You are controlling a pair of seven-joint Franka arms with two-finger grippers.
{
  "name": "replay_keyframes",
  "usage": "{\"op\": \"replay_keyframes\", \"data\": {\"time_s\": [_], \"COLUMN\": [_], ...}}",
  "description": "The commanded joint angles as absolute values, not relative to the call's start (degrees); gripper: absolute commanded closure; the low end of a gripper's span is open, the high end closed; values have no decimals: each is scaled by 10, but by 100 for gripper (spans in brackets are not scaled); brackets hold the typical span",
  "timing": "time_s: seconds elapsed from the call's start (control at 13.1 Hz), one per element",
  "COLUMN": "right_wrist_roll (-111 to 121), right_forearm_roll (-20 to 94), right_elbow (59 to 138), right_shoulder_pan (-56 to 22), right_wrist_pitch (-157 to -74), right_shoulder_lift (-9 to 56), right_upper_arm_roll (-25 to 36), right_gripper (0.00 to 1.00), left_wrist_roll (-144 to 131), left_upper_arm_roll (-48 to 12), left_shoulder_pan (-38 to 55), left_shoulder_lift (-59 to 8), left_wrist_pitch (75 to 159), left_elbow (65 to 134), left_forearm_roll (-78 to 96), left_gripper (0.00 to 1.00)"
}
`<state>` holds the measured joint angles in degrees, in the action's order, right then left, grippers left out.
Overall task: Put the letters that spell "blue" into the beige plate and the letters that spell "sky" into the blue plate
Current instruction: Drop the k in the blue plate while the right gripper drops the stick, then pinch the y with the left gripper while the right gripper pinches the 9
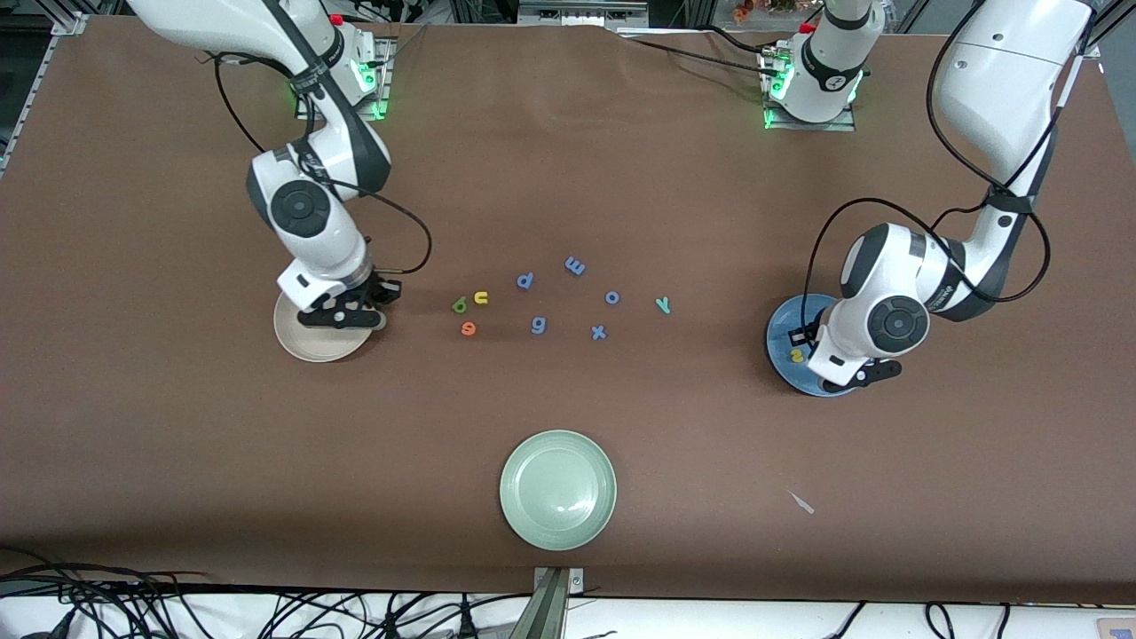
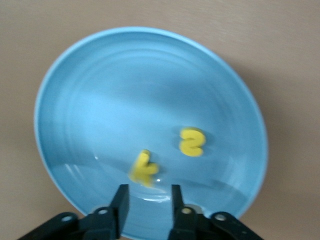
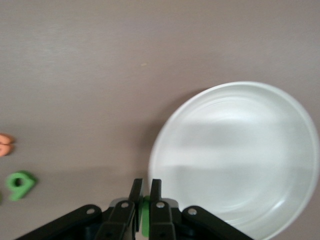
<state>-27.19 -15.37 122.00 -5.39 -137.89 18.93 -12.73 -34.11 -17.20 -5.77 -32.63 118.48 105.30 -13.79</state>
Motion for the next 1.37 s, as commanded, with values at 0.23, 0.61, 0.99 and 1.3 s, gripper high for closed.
{"op": "replay_keyframes", "data": {"time_s": [0.23, 0.61, 0.99, 1.3], "right_wrist_roll": [-243, -292, -508, -608], "right_forearm_roll": [-156, -156, -157, -163], "right_elbow": [1230, 1230, 1222, 1210], "right_shoulder_pan": [-49, -50, -53, -79], "right_wrist_pitch": [-1383, -1385, -1432, -1484], "right_shoulder_lift": [195, 197, 237, 277], "right_upper_arm_roll": [-108, -119, -205, -231], "right_gripper": [71, 53, 51, 51], "left_wrist_roll": [-351, -438, -449, -476], "left_upper_arm_roll": [-279, -301, -298, -294], "left_shoulder_pan": [-48, 32, 47, 58], "left_shoulder_lift": [-292, -344, -388, -396], "left_wrist_pitch": [1169, 1243, 1284, 1304], "left_elbow": [1049, 1049, 1049, 1053], "left_forearm_roll": [-149, -156, -158, -167], "left_gripper": [0, 0, 0, 14]}}
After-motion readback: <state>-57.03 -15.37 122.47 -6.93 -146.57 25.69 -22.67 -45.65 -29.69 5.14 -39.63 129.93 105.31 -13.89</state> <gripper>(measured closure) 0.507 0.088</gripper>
